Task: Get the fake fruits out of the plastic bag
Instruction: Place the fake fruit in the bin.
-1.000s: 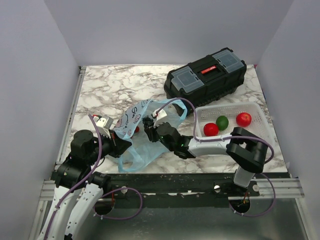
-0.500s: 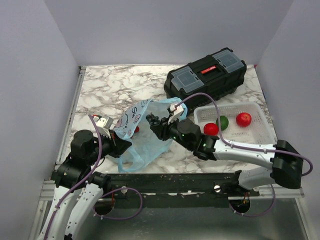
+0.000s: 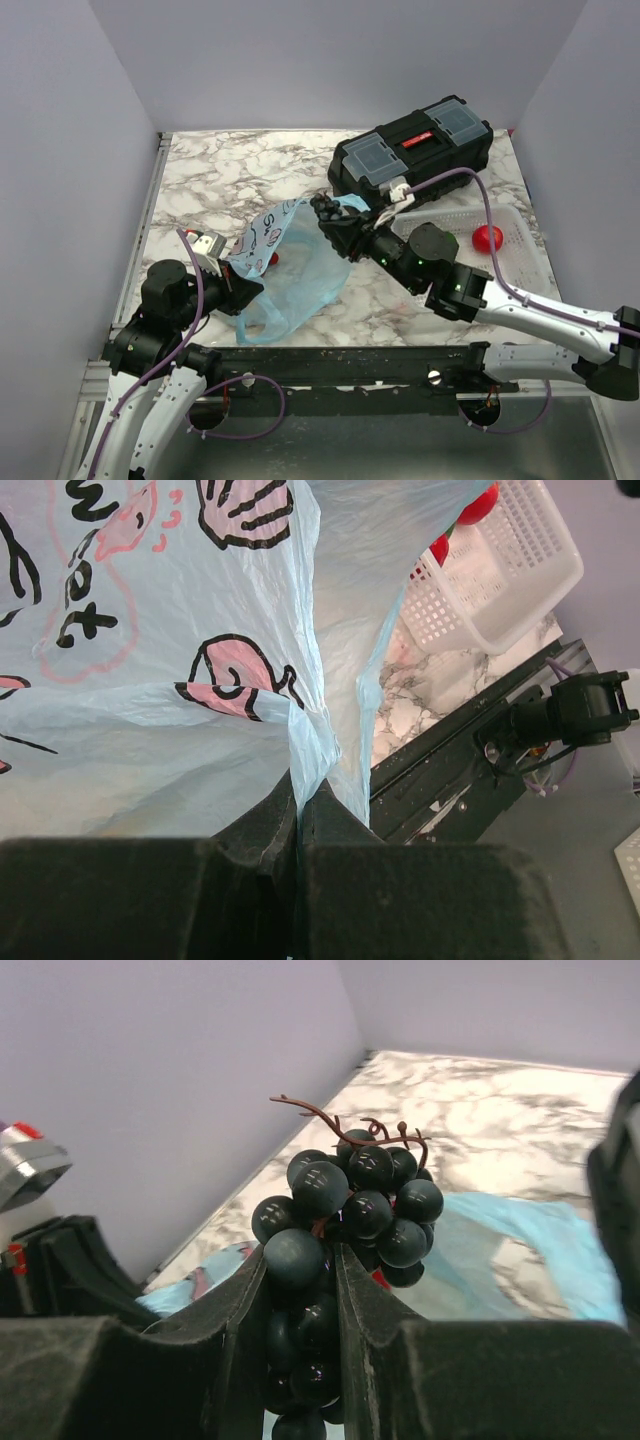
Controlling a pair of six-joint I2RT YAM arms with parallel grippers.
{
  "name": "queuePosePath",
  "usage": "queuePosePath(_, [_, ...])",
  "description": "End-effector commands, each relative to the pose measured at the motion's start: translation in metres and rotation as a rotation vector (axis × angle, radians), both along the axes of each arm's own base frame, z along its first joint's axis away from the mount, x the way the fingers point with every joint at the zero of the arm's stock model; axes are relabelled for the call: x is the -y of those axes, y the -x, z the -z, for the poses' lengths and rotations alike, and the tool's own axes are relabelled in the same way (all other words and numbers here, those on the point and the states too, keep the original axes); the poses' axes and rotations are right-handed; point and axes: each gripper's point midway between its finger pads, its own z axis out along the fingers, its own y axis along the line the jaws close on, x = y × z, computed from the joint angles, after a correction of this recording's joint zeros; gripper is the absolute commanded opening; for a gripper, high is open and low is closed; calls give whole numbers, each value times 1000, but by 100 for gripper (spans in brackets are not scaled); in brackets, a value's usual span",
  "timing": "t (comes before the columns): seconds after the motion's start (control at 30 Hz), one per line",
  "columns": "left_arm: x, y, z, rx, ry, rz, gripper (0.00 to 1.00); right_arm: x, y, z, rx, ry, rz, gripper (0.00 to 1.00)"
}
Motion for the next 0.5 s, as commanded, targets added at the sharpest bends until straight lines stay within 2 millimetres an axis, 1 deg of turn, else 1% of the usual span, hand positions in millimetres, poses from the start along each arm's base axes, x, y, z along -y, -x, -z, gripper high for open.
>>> queuePosePath(0.0, [0,1,2,2,-5,8,0,56,-28,-4,21,65,297,1])
queuePosePath(0.07, [1,0,3,-2,-6,9,0,86,-37,-2,18,90,442,1])
queuePosePath(0.13, [1,0,3,-7,-7,7,0,111,-42,-2,22,113,561,1])
queuePosePath(0.27, [1,-1,5,-15,-9,7,0,161,-48,-3,24,177,820,1])
queuePosePath(0.33, [1,-2,5,-20,-11,8,0,181,-51,-1,24,235,939,1])
queuePosePath(0.4, [2,-2,6,-24,-12,9,0,203,-58,2,11,270,1040,1])
queuePosePath(0.43, [2,-2,6,-25,-12,9,0,216,-62,7,-11,281,1073,1])
queuePosePath(0.47, [2,-2,6,-27,-13,8,0,226,-66,10,-37,262,1092,1])
